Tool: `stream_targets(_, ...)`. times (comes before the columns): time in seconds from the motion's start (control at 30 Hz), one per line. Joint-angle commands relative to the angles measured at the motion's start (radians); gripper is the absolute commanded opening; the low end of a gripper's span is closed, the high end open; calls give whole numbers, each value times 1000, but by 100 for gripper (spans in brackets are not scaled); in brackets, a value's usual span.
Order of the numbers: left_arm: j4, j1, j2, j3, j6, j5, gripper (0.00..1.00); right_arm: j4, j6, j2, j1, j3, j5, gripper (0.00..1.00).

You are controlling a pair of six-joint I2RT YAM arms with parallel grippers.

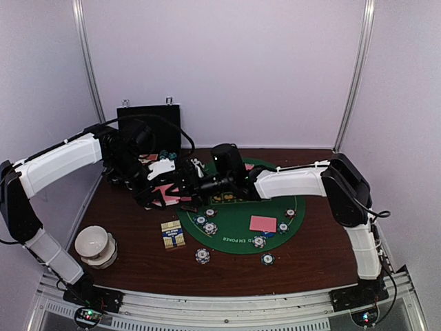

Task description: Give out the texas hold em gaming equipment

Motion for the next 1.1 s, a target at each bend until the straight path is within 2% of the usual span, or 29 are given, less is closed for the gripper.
stream_targets(0.0,14,3,-35,24,11,22,0,-30,-30,-36,-28,-60,20,45)
stream_targets(0.2,13,3,-33,22,13,21,0,-35,-45,-79,-38,-83,19,39)
stream_targets(0.53,13,3,-31,17,13,12,0,26,-10,-135,-38,-103,-3,37)
stream_targets(1.07,13,3,-31,11,14,0,0,24,-3,-167,-59,-128,-12,8)
